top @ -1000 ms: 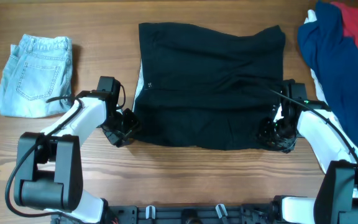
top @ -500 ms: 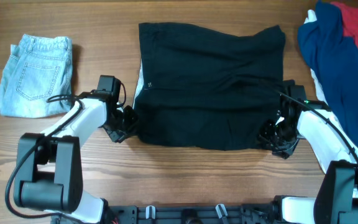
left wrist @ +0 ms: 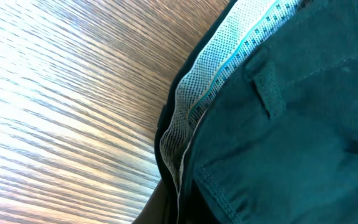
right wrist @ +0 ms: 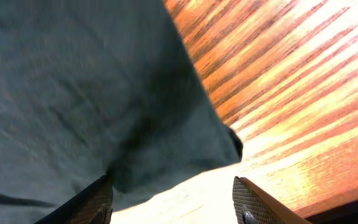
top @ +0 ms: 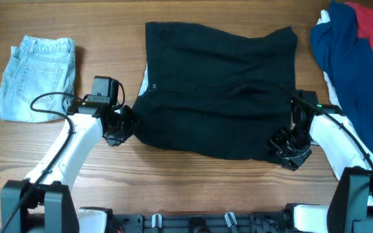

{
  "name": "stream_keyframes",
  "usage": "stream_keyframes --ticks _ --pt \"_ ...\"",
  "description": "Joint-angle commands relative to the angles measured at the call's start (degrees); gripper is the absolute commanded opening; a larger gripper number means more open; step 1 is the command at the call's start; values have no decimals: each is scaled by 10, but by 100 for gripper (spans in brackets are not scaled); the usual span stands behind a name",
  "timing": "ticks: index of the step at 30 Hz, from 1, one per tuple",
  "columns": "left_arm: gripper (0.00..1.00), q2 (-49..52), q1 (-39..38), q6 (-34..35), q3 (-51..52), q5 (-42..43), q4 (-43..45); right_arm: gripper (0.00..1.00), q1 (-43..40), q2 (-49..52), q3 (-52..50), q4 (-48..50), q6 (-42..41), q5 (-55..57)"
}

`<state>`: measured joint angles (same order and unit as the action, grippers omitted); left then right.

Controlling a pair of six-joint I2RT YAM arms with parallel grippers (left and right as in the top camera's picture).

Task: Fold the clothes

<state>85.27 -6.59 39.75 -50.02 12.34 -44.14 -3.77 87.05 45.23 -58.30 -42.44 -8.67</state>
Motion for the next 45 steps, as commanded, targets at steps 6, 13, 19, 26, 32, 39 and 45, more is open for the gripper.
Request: stream_keyframes --ticks 6,13,19,26,32,39,45 --pt "4 -5 4 -5 3 -30 -11 61 2 1 -54 39 -71 -33" --pt "4 -5 4 -5 3 -28 -26 58 2 1 -120 126 -77 -54" --pt "4 -5 3 -5 3 -28 -42 28 2 1 -120 193 -70 -47" --pt "4 -9 20 -28 3 -32 -52 4 2 -12 -84 179 -51 0" --pt "4 -64 61 -90 -10 -32 -81 4 2 -80 -22 127 -10 28" --pt "4 -197 106 -180 -54 -20 -112 4 0 -202 75 62 14 48" --pt "4 -306 106 -213 -63 38 -123 4 0 -282 152 1 19 87"
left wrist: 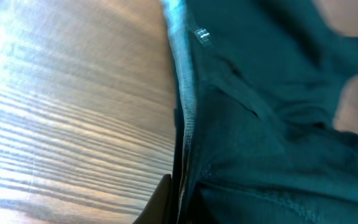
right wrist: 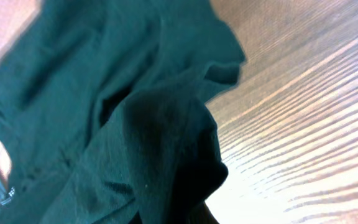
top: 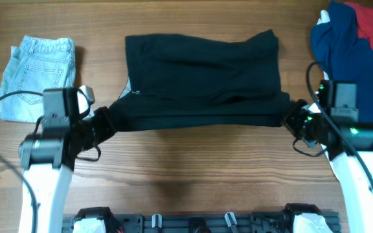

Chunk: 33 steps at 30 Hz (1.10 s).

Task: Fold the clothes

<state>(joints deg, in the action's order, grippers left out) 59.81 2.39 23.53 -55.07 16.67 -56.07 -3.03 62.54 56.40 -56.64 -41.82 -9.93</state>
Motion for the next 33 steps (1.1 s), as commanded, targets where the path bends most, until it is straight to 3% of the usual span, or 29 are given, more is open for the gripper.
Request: stream_keyframes --ticks 1,8,17,26,33 --pt "4 -66 16 -58 -13 5 -7 4 -8 -47 49 -24 14 106" --pt "4 -143 16 -64 -39 8 -37 4 -8 -106 121 -76 14 158" --pt "5 -132 16 -36 -53 -37 -39 4 -8 -103 203 -64 56 173" --pt "4 33 16 -16 -53 -45 19 4 -8 83 203 31 137 106" --pt "4 204 16 23 -53 -52 152 4 1 247 203 185 205 40"
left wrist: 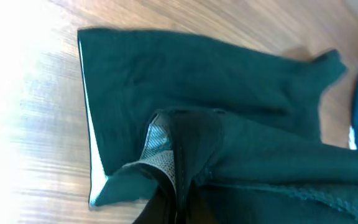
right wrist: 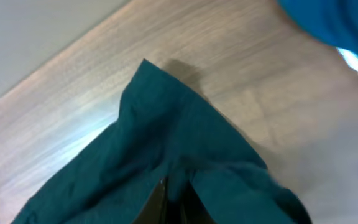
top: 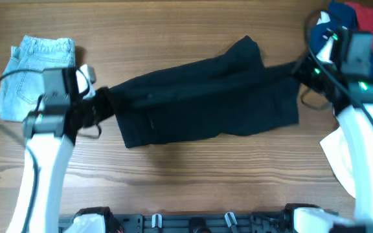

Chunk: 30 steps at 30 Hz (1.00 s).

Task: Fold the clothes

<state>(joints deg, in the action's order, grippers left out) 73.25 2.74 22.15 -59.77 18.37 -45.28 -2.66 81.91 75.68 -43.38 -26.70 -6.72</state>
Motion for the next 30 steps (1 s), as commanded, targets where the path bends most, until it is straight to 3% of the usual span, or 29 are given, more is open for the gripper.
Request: stream_keyframes --ticks 1,10,25,26,27,28,29,30 --pt "4 88 13 40 -6 -69 58 4 1 70 10 68 61 3" --pt "4 266 13 86 -6 -70 205 4 57 201 10 206 85 11" --pt "4 278 13 114 -6 -104 204 4 73 234 10 309 29 54" --pt "5 278 13 114 -6 -104 199 9 73 240 10 311 26 54" --pt "6 278 13 114 -6 -105 192 20 73 246 10 314 26 54" --pt "12 278 13 113 -6 -106 187 32 73 249 10 316 26 54" --pt "33 278 13 114 -6 -110 181 48 73 255 10 320 26 54" --pt "73 278 13 114 -6 -110 179 57 73 256 10 320 26 54"
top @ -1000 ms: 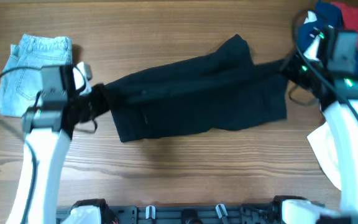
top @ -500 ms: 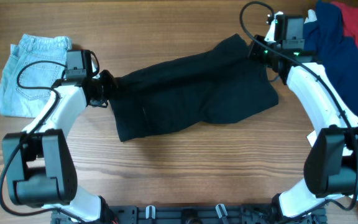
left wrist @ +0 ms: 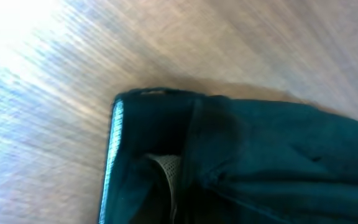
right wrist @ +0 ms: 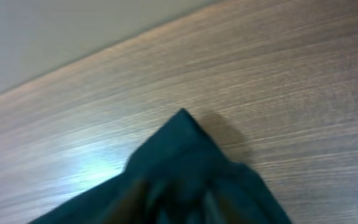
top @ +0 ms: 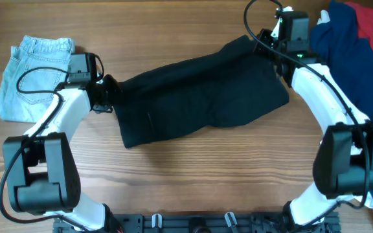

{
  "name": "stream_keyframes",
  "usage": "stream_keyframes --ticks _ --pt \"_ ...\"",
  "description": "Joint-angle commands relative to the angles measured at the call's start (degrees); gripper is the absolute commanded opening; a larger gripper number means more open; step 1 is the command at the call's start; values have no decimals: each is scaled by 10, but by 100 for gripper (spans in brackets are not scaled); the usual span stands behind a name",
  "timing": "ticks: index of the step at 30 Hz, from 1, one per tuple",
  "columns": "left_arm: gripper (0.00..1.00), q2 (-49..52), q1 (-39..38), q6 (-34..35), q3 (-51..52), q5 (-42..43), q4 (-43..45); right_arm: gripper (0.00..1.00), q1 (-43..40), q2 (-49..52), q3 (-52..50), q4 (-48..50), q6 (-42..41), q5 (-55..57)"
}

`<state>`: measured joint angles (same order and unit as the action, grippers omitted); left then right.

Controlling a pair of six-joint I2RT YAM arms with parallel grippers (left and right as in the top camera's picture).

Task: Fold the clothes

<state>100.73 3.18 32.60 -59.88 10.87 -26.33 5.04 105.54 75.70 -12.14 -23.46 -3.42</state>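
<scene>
The black shorts [top: 199, 97] lie folded in half across the middle of the table, slanting up to the right. My left gripper [top: 107, 94] sits at their left end, shut on the waistband. In the left wrist view the dark cloth [left wrist: 260, 155] and its mesh lining run down into the left gripper [left wrist: 169, 211]. My right gripper [top: 272, 44] is at the far right corner of the shorts. In the right wrist view that cloth corner [right wrist: 185, 143] lies on the wood, and the right gripper [right wrist: 179, 202] shows as two blurred fingers set apart.
Folded light-blue jeans [top: 34, 77] lie at the far left. A heap of blue and red clothes [top: 351, 45] fills the far right corner, close behind my right arm. Bare wooden table [top: 193, 181] runs along the front.
The shorts hung stretched between both grippers; now they rest flat on the table. My right gripper has moved left and farther back, and its fingers now stand apart. The left one barely shifted.
The shorts first lay spread out, with my left gripper shut on the near waistband corner and my right open round the near hem corner. Then both held the near edge lifted. Then that edge was over the far half. Now the shorts lie folded in half.
</scene>
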Motion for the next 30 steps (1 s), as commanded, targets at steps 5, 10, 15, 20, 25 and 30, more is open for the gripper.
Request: stream_keyframes --ticks 5,10,15,20,25,30 --pt "100 -2 9 9 -5 -29 -16 76 -6 20 10 -13 -4 32" --pt "100 -43 10 -11 -15 -26 -9 84 -16 17 10 -69 -5 43" --pt "100 -115 11 -23 -57 -32 -10 87 -21 -1 10 -123 2 43" --pt "100 -148 -6 -21 -57 7 -64 88 -21 -38 10 -182 33 23" --pt "100 -129 -55 -21 -57 17 -144 89 -21 -42 4 -265 37 73" --pt "98 -87 -116 -23 -56 7 -148 90 -22 -18 -1 -274 38 71"
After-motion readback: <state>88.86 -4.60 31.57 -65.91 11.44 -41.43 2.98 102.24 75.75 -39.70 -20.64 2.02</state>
